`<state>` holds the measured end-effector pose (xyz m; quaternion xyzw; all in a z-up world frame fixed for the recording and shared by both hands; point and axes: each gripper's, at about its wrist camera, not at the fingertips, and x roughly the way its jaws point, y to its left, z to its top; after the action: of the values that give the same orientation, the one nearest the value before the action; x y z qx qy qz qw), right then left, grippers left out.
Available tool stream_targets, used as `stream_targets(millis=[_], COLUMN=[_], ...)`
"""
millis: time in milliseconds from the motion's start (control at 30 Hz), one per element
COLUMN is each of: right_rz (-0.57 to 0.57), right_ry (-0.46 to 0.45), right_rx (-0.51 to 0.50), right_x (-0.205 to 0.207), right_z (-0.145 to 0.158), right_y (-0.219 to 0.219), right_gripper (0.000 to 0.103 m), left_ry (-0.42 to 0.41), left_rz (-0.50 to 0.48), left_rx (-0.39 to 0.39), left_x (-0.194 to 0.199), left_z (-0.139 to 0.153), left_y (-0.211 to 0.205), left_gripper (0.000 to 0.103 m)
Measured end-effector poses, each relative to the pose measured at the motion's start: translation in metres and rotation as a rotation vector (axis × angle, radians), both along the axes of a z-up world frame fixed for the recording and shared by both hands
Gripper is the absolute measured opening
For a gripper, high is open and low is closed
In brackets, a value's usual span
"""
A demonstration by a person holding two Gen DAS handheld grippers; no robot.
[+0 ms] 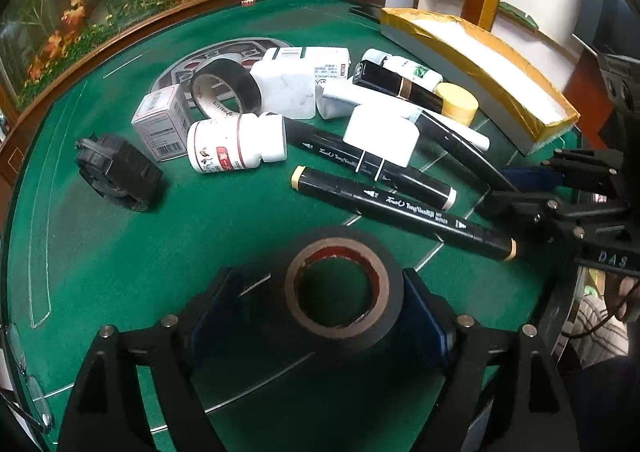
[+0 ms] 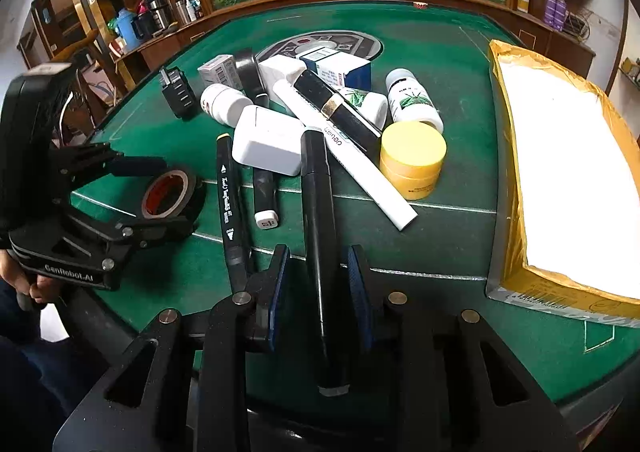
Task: Organize rigid objects
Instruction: 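Carry tape and marker to the white tray while the right tool releases the marker inside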
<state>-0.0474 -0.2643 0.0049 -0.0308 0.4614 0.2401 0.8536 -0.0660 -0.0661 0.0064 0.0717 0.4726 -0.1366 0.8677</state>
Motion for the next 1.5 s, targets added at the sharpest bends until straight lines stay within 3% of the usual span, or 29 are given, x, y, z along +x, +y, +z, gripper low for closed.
stream_targets(millis=[67, 133, 433, 667, 800, 1000, 1067, 1367, 1400, 1433, 1500], right_rz=[-0.002, -0.004, -0.008, -0.026, -0.016, -0.02, -0.028, -0.022, -0.014, -0.01, 0.031], right_ry=[-0.003, -0.004, -0.041, 0.001, 0.017, -0.021, 0.016, 0.066, 0.072, 0.062, 0.058], right_rx=[0.001, 0.007, 0.048, 0.049, 0.027, -0.086, -0.12, -0.126, -0.142, -0.162, -0.176], right_x=[-0.002, -0.003, -0.013, -0.005, 0.005, 0.011, 0.015, 0.023, 0.026, 0.026, 0.024], right_z=[0.0, 0.001, 0.017, 0.011, 0.006, 0.008, 0.004, 0.007, 0.007, 0.008, 0.01], right_y=[0.0, 0.0, -0.009, -0.009, -0.003, 0.015, 0.018, 0.019, 0.021, 0.023, 0.028], right_gripper=[0.03, 0.029, 0.026, 0.026, 0.026, 0.028, 0.028, 0.028, 0.027, 0.017, 0.015], left_ry=[-0.004, -0.017, -0.021, -0.016, -0.013, -0.018, -0.018, -0.019, -0.019, -0.02, -0.021], left_rz=[0.001, 0.004, 0.011, 0.009, 0.011, 0.009, 0.009, 0.008, 0.008, 0.008, 0.012], left_rx=[0.0, -0.009, -0.046, -0.027, -0.02, -0.011, -0.012, -0.01, -0.011, -0.011, -0.013], left_x=[0.0, -0.001, -0.001, -0.002, -0.001, -0.001, -0.001, -0.001, -0.001, -0.001, -0.001], left_z=[0.0, 0.002, 0.009, 0.007, 0.005, 0.004, 0.004, 0.003, 0.003, 0.003, 0.003], left_y=[-0.001, -0.001, 0.0, -0.004, -0.006, -0.007, -0.007, -0.007, -0.007, -0.007, -0.006], left_gripper=[0.08, 0.062, 0.062, 0.062, 0.062, 0.062, 0.062, 0.063, 0.062, 0.062, 0.062])
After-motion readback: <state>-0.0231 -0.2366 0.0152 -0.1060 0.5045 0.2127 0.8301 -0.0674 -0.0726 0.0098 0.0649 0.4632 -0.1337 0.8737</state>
